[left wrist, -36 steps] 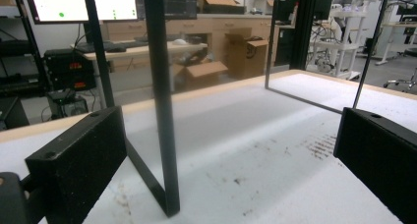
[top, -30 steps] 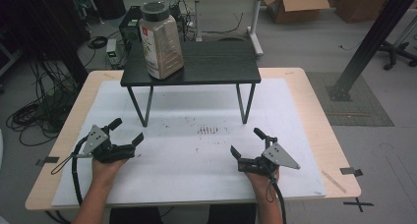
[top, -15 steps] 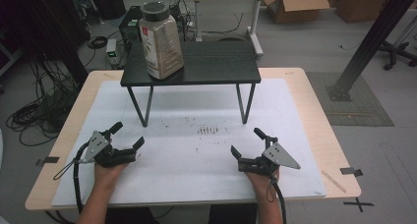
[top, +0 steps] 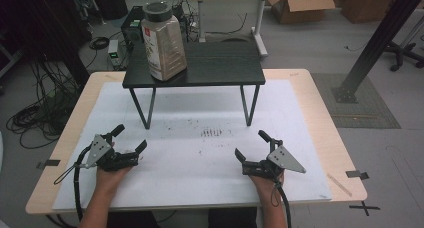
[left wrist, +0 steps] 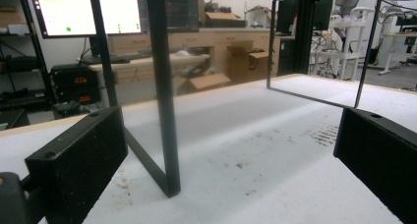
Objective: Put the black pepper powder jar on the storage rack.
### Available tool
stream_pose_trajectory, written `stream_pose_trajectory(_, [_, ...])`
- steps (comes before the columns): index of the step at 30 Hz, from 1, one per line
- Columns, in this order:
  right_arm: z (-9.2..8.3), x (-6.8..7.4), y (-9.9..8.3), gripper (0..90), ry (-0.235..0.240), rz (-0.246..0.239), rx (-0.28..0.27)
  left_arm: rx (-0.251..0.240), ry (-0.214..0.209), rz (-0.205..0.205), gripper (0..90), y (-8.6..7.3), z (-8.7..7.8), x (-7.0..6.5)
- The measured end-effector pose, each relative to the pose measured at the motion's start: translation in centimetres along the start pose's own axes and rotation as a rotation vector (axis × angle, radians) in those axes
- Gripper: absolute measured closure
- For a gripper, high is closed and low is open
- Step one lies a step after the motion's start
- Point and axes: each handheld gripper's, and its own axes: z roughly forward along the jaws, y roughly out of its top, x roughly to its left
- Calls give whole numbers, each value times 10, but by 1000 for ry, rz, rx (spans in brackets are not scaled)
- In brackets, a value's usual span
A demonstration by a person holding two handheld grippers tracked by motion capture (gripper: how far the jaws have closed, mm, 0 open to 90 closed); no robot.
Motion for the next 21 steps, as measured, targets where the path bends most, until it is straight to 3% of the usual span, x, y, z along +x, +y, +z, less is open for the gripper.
stream_pose_trajectory(21, [1, 1, 0, 0, 10, -10, 8, -1, 5, 7, 2, 0, 0, -1])
